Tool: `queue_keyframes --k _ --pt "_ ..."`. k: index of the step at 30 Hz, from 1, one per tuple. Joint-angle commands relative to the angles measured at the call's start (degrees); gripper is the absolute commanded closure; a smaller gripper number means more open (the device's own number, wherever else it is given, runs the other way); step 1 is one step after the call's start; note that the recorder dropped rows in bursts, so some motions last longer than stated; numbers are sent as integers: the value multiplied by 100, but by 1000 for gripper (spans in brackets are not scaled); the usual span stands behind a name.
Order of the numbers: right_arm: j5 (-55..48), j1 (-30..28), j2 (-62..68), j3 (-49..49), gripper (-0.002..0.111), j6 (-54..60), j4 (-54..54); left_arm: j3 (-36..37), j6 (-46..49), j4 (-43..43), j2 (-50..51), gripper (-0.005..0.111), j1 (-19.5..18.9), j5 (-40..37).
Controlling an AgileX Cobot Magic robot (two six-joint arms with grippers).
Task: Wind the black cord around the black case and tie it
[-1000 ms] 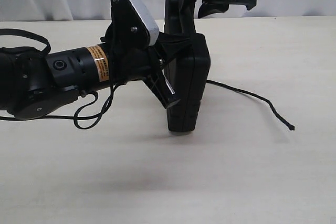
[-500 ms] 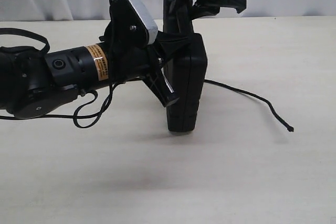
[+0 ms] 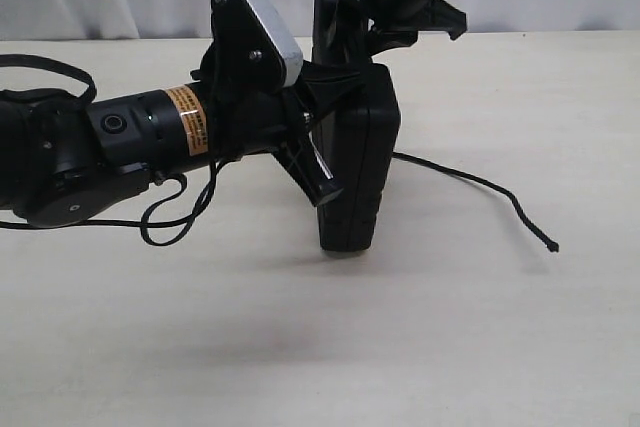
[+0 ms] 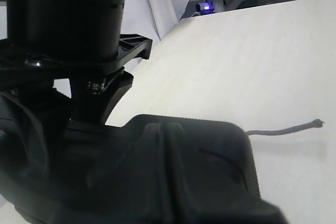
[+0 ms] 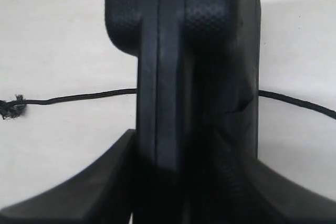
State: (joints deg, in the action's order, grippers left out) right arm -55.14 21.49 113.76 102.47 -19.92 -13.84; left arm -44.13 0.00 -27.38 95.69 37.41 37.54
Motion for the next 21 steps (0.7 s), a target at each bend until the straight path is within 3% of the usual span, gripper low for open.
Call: queue_keyframes --k 1,7,11,16,17,21 --pt "-63 -5 -53 -55 70 65 120 62 0 -146 66 107 -2 -587" --pt "-63 -5 -92 -55 102 78 148 62 0 -146 66 107 -2 -598" --pt "-74 -5 -92 -55 104 78 218 62 0 -41 -14 107 -2 -643" --pt "-235 -5 -92 -55 104 78 407 62 0 46 -712 107 -180 -1564" --pt "-235 -5 -92 -55 104 78 407 62 0 546 -936 107 -373 -1889" --pt "-235 -5 -92 -55 104 78 407 70 -168 732 -1266 107 -1152 -2427"
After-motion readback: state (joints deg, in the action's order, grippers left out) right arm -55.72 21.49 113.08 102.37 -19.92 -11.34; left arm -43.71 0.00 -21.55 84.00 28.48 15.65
